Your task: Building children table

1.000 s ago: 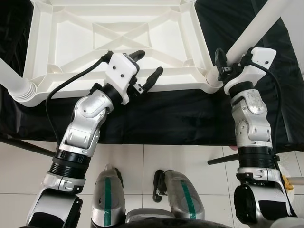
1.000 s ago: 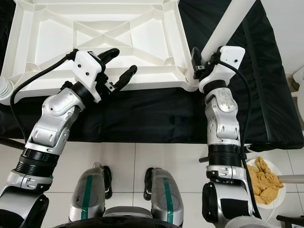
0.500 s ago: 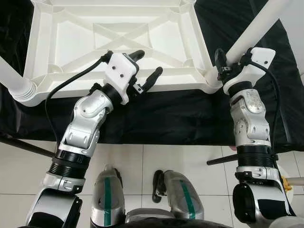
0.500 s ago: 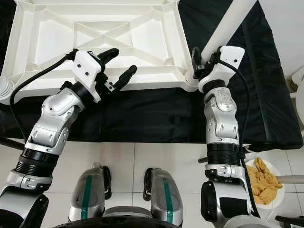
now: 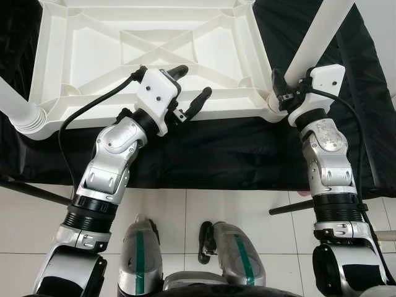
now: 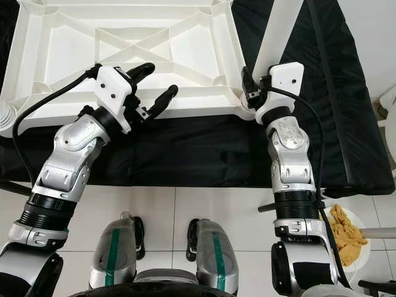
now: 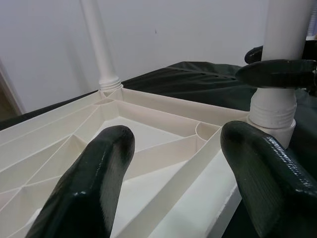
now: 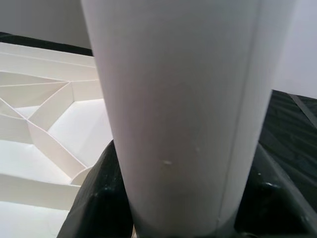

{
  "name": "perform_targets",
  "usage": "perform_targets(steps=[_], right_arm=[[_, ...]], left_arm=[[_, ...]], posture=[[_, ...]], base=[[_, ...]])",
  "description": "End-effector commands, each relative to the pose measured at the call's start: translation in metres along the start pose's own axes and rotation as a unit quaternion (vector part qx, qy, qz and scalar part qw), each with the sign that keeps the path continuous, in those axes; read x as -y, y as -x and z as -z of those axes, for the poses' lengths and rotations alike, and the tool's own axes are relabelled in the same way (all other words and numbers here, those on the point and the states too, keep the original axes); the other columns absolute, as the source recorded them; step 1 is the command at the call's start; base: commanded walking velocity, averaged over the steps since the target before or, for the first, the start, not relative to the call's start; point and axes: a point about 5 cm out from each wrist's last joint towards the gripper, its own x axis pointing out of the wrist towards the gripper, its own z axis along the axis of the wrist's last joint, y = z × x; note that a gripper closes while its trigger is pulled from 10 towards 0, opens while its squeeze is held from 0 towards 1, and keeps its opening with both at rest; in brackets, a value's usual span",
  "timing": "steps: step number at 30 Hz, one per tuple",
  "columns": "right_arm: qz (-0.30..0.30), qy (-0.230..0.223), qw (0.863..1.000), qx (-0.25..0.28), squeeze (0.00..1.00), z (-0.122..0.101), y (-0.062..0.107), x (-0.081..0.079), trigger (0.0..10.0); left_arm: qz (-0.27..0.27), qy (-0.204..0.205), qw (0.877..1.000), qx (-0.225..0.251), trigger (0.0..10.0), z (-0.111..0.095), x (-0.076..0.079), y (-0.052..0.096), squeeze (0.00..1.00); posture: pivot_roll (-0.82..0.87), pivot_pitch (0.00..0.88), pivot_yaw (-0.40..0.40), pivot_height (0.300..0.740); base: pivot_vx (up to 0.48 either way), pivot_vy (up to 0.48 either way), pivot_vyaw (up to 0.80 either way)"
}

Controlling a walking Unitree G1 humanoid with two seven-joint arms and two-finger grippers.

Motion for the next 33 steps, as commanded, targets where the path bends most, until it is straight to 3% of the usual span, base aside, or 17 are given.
perform_targets(steps=[1, 6, 10, 18, 25, 29, 33], right_arm=[[-0.031, -0.046, 0.993, -0.101, 0.00, 0.043, 0.013, -0.017, 10.0], [0.027, -0.130, 0.984, -0.118, 0.00, 0.051, 0.016, -0.004, 10.0], [0.058, -0.153, 0.978, -0.131, 0.00, 0.057, 0.018, 0.006, 10.0], [0.059, -0.150, 0.977, -0.137, 0.00, 0.059, 0.018, 0.005, 10.0], [0.076, -0.184, 0.970, -0.138, 0.00, 0.064, 0.020, 0.006, 10.0], [0.042, -0.127, 0.985, -0.109, 0.00, 0.062, 0.027, 0.000, 10.0], [0.039, -0.140, 0.984, -0.105, 0.00, 0.064, 0.030, -0.003, 10.0]], left_arm=[[-0.002, -0.002, 1.000, 0.002, 10.0, -0.003, 0.000, 0.001, 0.00], [-0.001, -0.002, 1.000, 0.003, 10.0, -0.003, 0.000, 0.001, 0.00], [0.001, -0.003, 1.000, 0.003, 10.0, -0.004, 0.000, 0.001, 0.00], [0.001, -0.004, 1.000, 0.003, 10.0, -0.004, -0.001, 0.002, 0.00], [-0.001, -0.005, 1.000, 0.002, 10.0, -0.004, -0.001, 0.002, 0.00], [-0.004, -0.006, 1.000, 0.002, 10.0, -0.005, -0.002, 0.003, 0.00], [-0.004, -0.005, 1.000, 0.002, 10.0, -0.005, -0.001, 0.003, 0.00]], posture=[[0.11, 0.078, -0.053, 0.740], [0.10, 0.082, -0.047, 0.740], [0.10, 0.081, -0.045, 0.740], [0.11, 0.084, -0.044, 0.740], [0.11, 0.085, -0.047, 0.740], [0.11, 0.086, -0.049, 0.740], [0.11, 0.087, -0.046, 0.740]], base=[[0.000, 0.000, 0.00], [0.000, 0.000, 0.00], [0.000, 0.000, 0.00], [0.000, 0.000, 0.00], [0.000, 0.000, 0.00], [0.000, 0.000, 0.00], [0.000, 0.000, 0.00]])
